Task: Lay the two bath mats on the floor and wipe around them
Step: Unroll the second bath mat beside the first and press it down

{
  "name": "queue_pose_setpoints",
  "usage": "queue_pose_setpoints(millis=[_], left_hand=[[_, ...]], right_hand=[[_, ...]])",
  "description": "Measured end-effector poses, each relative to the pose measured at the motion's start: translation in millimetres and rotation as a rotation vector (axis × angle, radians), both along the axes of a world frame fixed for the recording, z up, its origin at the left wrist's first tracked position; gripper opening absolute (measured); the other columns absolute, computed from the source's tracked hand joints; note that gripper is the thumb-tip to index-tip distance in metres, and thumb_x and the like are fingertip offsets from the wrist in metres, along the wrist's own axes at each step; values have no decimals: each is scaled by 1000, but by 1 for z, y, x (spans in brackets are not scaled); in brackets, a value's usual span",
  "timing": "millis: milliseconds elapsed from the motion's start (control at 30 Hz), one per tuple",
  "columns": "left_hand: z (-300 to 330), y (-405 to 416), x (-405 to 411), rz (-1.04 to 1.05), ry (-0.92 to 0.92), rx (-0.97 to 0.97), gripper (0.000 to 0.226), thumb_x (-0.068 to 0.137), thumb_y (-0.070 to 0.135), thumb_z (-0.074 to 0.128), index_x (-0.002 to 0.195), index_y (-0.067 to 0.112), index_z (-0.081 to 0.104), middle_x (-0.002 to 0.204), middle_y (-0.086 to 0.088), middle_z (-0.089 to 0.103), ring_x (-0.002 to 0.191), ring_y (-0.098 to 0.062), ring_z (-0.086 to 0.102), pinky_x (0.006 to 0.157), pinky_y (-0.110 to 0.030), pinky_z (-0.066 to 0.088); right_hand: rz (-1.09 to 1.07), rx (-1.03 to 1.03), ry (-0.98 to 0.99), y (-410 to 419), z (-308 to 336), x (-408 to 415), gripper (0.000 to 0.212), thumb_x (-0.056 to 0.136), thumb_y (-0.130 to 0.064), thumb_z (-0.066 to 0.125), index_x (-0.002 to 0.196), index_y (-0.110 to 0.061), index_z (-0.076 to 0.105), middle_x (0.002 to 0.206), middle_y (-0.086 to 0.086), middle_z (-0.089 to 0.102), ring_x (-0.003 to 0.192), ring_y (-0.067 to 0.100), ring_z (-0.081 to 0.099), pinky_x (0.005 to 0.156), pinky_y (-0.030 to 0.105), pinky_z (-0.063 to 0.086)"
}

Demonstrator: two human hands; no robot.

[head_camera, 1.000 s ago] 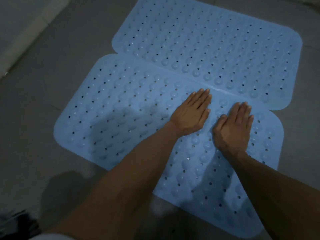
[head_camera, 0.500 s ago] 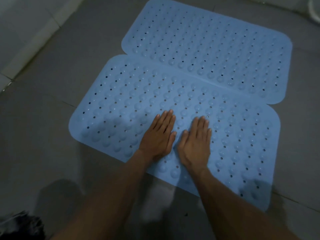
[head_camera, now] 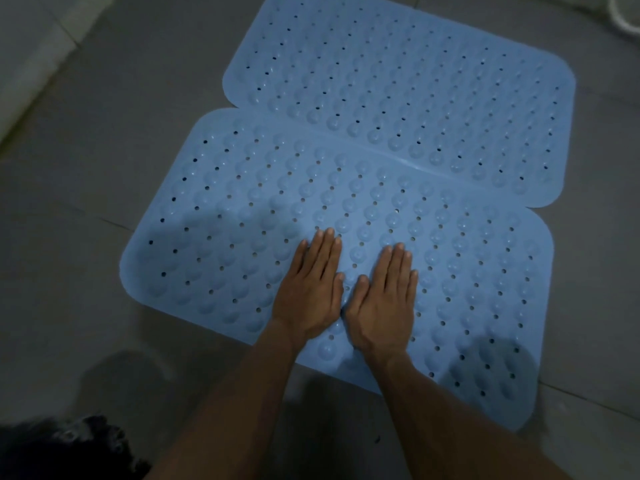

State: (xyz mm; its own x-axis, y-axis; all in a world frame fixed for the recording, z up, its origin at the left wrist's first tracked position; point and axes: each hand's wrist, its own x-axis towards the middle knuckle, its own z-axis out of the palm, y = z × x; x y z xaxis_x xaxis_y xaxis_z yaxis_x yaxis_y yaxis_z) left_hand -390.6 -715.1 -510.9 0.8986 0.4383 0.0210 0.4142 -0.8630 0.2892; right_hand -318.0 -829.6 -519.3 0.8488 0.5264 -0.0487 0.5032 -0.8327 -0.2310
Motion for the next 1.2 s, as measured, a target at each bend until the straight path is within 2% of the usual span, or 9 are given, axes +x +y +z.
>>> queue_pose_setpoints(millis=[200,333,500,633,700,800,967,1100,1200], left_hand=[[4,4,4,-23,98,-2,58,101,29,17,151,0,20,161,-17,13,150,-27,5,119,-48,18],[6,8,4,-42,117,-21,62,99,30,6,151,0,22,161,-17,14,150,-27,5,118,-49,20],[10,10,5,-55,133,-42,62,97,29,11,150,0,24,160,-17,15,150,-26,8,118,-50,22],[11,9,5,-54,129,-39,67,96,31,-1,150,-1,23,160,-17,16,150,-27,9,118,-50,22],[10,7,5,-48,109,-39,66,97,31,1,150,-1,24,160,-17,16,150,-27,9,118,-50,21],[7,6,3,-33,94,-58,61,97,29,14,150,0,24,160,-16,18,150,-26,9,119,-49,20],[7,4,3,-29,61,-37,59,95,22,26,149,-1,27,159,-16,21,149,-26,13,119,-49,21],[9,-1,3,-25,151,18,60,96,24,21,151,-1,23,160,-16,17,150,-26,10,121,-48,16],[29,-5,8,-14,225,58,61,97,26,16,152,0,17,161,-15,12,150,-26,6,122,-46,10]], right_hand=[[2,-27,35,2,1,2,66,104,-36,20,160,-5,1,168,13,-5,155,21,-10,126,44,0],[-1,-3,65,3,3,4,67,102,-33,29,159,-4,9,168,14,0,156,23,-6,126,45,2],[-12,-4,46,4,7,4,67,101,-30,36,158,-2,16,167,16,7,156,25,1,126,47,7],[-7,-13,67,4,8,4,67,102,-33,32,159,-4,11,168,14,3,156,23,-4,126,46,5],[6,-25,66,3,7,3,67,103,-34,28,159,-4,8,168,14,0,155,22,-6,126,44,2],[13,-39,62,3,5,3,66,104,-36,24,160,-6,4,168,13,-3,155,21,-9,126,43,0],[14,-19,57,2,6,3,65,104,-36,24,159,-5,8,168,14,2,156,23,-4,126,44,1],[27,-10,89,2,8,4,65,104,-36,21,159,-3,8,167,16,2,156,25,-3,126,44,-1],[43,17,141,0,15,7,64,105,-32,25,158,0,10,167,17,4,155,28,0,126,43,-3]])
